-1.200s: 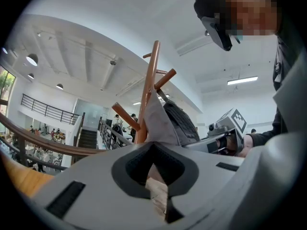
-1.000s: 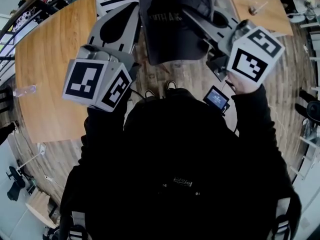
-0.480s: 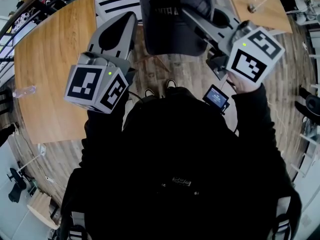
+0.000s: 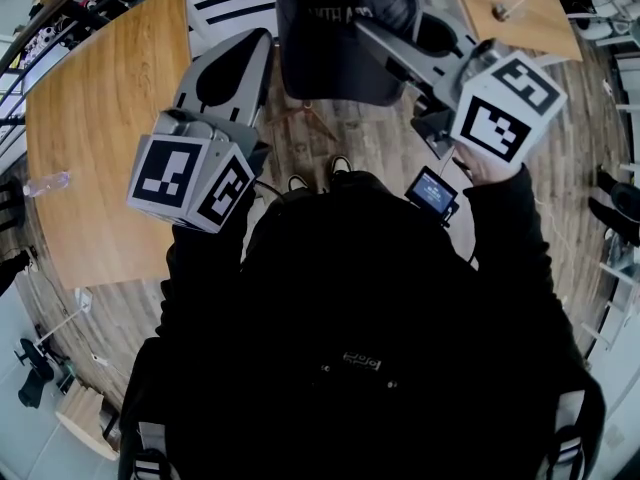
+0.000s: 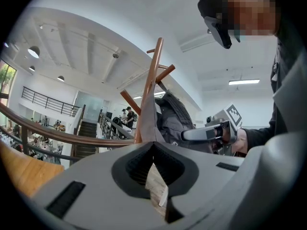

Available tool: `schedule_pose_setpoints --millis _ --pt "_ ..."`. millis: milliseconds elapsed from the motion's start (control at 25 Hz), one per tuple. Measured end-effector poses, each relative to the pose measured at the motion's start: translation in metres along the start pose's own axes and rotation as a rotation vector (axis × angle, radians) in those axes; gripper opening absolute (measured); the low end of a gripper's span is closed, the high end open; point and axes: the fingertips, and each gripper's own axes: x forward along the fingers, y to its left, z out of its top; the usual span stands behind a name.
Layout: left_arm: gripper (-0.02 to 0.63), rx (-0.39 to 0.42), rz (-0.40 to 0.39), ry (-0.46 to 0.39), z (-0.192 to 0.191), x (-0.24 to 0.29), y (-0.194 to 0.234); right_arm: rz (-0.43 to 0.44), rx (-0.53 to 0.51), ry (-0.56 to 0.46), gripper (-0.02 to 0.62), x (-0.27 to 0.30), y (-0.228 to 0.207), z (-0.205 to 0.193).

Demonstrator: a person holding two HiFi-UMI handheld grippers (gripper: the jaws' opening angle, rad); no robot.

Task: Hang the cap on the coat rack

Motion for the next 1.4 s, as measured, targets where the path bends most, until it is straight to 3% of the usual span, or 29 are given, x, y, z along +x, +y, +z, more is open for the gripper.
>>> schedule_pose_setpoints --millis 160,480,680,880,1240,1280,1400 --pt "0.006 -0.003 -0.003 0.002 -0.002 -0.001 0.001 -0.035 0.020 0.008 0.141 -0.003 -0.004 -0.003" --pt "0.006 -0.006 -0.010 0.012 -0.003 0.000 0.000 -0.017 0.027 0.015 0.195 -0.002 -0.004 -0.005" --pt "0.006 -0.002 0.010 0.015 -0.009 -0.007 -0.001 -0.037 0.057 0.036 0.227 -0.018 -0.006 -0.030" --pt "0.006 -0.023 0.029 0.044 -0.028 -0.016 -0.001 -0.058 0.100 0.060 0.232 -0.033 -0.009 -0.056" --pt "0.006 -0.006 -0.009 0.041 -0.024 -0.009 -0.019 -0.056 0.084 0.071 0.229 -0.035 -0.008 -0.057" --pt "0.006 -0.002 -0.016 0.039 -0.022 -0.008 -0.022 -0.048 0.078 0.080 0.204 -0.035 -0.006 -0.057" --pt "0.006 0.002 -0.036 0.039 -0.020 -0.007 -0.027 -0.023 0.052 0.093 0.005 -0.035 0.002 -0.056"
